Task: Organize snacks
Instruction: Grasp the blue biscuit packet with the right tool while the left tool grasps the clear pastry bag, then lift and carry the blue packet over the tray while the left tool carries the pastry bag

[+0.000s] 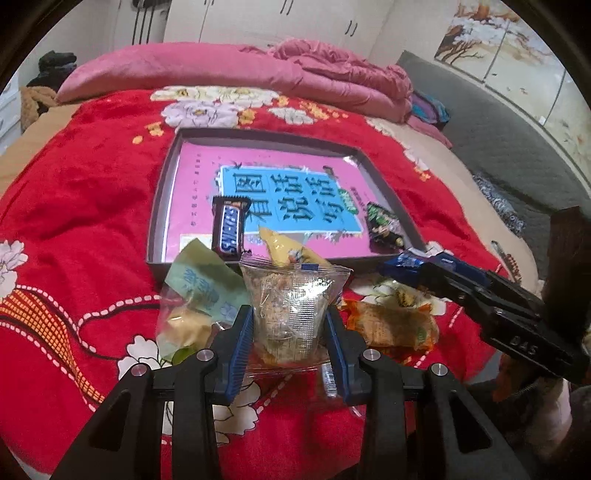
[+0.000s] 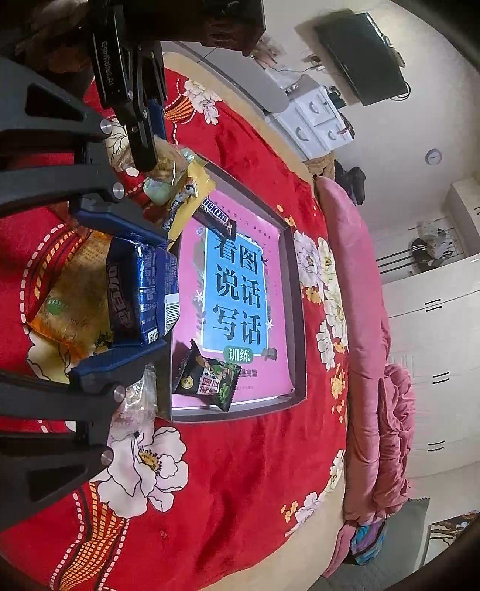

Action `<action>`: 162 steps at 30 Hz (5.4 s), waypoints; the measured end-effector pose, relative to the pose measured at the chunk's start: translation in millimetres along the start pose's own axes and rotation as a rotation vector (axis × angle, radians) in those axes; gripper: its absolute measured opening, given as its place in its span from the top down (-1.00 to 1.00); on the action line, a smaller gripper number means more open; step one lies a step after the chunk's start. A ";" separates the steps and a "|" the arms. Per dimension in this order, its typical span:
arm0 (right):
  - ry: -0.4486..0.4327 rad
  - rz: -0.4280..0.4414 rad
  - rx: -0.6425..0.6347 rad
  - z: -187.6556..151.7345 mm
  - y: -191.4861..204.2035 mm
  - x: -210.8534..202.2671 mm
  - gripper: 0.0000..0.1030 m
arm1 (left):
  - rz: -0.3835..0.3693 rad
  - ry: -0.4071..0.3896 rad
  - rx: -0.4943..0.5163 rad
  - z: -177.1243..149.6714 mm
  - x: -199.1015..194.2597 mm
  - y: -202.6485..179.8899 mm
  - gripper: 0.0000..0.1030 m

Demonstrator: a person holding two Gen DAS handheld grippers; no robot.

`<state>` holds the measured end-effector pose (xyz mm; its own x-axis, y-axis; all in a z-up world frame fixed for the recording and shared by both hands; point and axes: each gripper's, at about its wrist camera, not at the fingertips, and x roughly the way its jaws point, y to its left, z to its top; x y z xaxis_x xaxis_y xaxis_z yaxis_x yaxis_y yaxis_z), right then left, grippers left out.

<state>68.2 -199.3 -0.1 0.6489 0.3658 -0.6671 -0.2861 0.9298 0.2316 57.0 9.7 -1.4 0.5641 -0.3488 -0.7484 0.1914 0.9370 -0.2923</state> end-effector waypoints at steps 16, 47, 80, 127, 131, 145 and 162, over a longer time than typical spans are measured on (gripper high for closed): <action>-0.053 0.007 0.035 8.0 0.8 -6.7 -0.03 | 0.025 -0.107 -0.052 7.1 -22.5 14.3 0.24; -0.075 -0.009 0.035 20.1 4.3 6.4 -0.04 | 0.074 -0.208 -0.127 30.3 -19.7 41.9 0.24; -0.098 -0.069 0.072 38.8 -18.8 26.4 -0.04 | 0.088 -0.200 -0.176 60.1 19.2 63.6 0.24; -0.037 -0.123 0.032 40.4 -17.0 58.8 -0.04 | 0.140 -0.057 -0.186 67.7 74.8 72.2 0.22; -0.026 -0.121 0.024 39.5 -14.6 62.3 -0.04 | 0.135 -0.049 -0.175 66.9 78.8 72.0 0.22; -0.013 -0.116 -0.003 37.7 -7.9 68.6 -0.05 | 0.096 -0.025 -0.136 65.8 84.7 57.8 0.21; 0.020 -0.122 -0.059 34.1 3.2 84.3 -0.10 | 0.121 -0.028 -0.119 66.0 85.2 52.8 0.19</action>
<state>146.1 -164.1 -31.5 0.6674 0.2485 -0.7020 -0.2469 0.9632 0.1062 168.2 30.9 -41.3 0.5999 -0.2309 -0.7660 0.0250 0.9624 -0.2705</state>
